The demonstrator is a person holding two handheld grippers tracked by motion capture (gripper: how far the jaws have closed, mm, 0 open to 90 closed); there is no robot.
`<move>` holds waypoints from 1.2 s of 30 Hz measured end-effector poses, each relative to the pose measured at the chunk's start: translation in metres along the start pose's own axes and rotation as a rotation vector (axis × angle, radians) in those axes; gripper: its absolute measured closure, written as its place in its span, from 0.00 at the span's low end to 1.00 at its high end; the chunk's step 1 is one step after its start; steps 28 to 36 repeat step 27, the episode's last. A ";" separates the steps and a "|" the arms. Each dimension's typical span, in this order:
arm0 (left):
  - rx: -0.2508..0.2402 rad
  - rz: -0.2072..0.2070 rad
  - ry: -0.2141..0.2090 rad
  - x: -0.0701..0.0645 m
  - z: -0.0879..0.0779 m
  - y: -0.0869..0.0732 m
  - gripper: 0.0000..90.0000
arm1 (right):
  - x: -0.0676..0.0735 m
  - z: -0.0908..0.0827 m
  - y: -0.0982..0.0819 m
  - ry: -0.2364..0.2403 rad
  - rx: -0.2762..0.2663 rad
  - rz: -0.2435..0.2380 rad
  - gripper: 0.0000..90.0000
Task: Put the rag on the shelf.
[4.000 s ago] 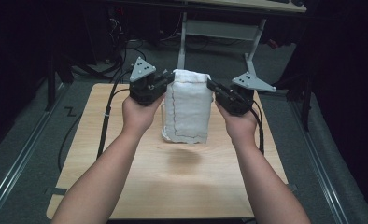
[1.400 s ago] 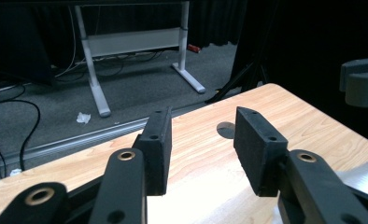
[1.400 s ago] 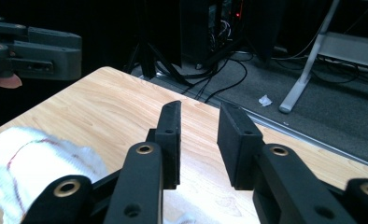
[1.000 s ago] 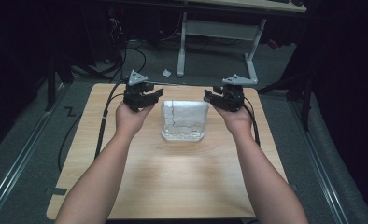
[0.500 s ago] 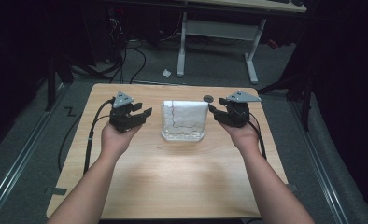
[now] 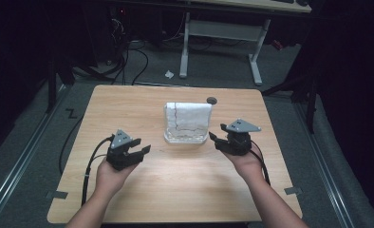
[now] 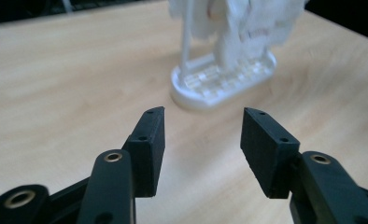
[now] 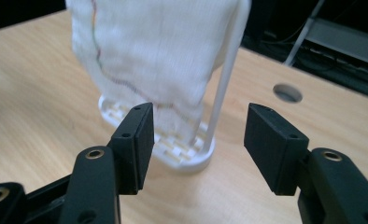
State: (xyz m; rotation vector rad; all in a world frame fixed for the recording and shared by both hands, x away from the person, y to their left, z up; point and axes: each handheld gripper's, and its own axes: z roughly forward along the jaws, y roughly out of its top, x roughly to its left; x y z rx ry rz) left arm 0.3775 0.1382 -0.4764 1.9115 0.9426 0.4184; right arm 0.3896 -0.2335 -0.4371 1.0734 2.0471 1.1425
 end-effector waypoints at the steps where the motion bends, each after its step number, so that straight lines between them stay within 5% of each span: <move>1: 0.000 0.000 0.000 0.000 0.000 0.000 0.55 | 0.000 0.000 0.000 0.000 0.000 0.000 0.48; 6: 0.058 0.020 -0.037 -0.017 0.003 -0.028 0.54 | 0.014 0.002 -0.029 0.018 0.030 0.028 0.48; 10: 0.067 0.063 -0.028 -0.026 0.001 -0.054 0.50 | 0.028 0.001 -0.055 0.027 0.058 0.024 0.47; 12: 0.092 0.019 -0.058 -0.029 -0.001 -0.063 0.51 | 0.035 -0.003 -0.070 0.029 0.067 0.036 0.46; 13: 0.090 0.006 -0.086 -0.032 -0.003 -0.064 0.50 | 0.042 -0.010 -0.092 0.007 0.055 0.023 0.49; 14: 0.092 0.049 -0.080 -0.038 -0.005 -0.064 0.49 | 0.044 -0.012 -0.100 0.016 0.081 0.027 0.49; 16: 0.112 0.125 -0.013 -0.039 -0.003 -0.064 0.49 | 0.044 -0.015 -0.103 0.041 0.117 0.015 0.47; 17: 0.112 0.125 -0.013 -0.039 -0.003 -0.064 0.50 | 0.044 -0.015 -0.103 0.041 0.117 0.015 0.47; 18: 0.131 0.134 0.033 -0.036 -0.001 -0.063 0.50 | 0.043 -0.017 -0.105 0.026 0.111 0.006 0.48; 22: 0.081 0.039 -0.046 -0.026 -0.002 -0.059 0.50 | 0.039 -0.014 -0.108 0.032 0.115 0.035 0.48; 25: 0.113 0.041 -0.049 -0.027 0.003 -0.063 0.49 | 0.037 -0.013 -0.107 0.031 0.110 0.034 0.48; 36: 0.113 0.041 -0.049 -0.026 0.003 -0.064 0.49 | 0.036 -0.012 -0.108 0.034 0.115 0.044 0.48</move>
